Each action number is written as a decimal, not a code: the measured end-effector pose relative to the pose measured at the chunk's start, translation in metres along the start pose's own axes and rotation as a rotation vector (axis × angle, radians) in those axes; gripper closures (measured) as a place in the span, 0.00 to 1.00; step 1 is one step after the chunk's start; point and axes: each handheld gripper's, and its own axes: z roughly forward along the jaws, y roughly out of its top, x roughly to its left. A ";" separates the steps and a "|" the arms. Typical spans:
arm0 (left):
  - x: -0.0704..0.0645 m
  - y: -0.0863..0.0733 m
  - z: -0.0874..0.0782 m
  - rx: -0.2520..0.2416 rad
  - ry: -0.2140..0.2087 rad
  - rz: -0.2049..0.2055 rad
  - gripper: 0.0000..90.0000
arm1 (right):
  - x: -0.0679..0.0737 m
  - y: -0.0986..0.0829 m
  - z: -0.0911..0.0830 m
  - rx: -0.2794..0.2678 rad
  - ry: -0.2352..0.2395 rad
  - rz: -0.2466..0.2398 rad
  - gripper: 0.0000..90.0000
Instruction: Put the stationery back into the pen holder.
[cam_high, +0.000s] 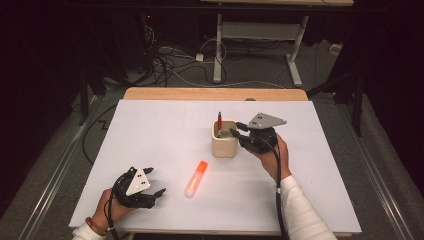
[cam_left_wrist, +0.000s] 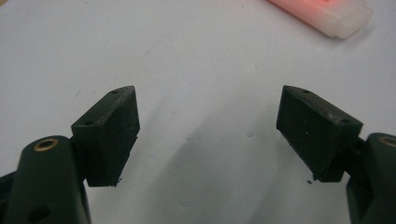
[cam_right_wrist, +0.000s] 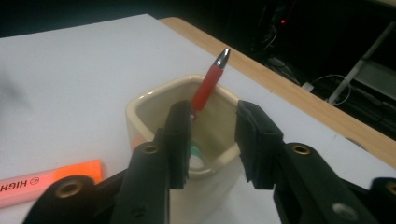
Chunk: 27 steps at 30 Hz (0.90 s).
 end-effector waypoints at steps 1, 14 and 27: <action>0.000 0.000 0.000 0.000 0.001 -0.002 0.23 | 0.001 -0.002 -0.004 -0.011 -0.007 -0.005 0.72; 0.001 0.007 0.000 0.015 -0.009 -0.060 0.23 | 0.006 -0.026 -0.040 -0.124 -0.079 -0.032 0.45; -0.001 0.012 0.001 0.038 -0.050 -0.087 0.23 | 0.011 -0.059 -0.071 -0.159 -0.133 -0.081 0.35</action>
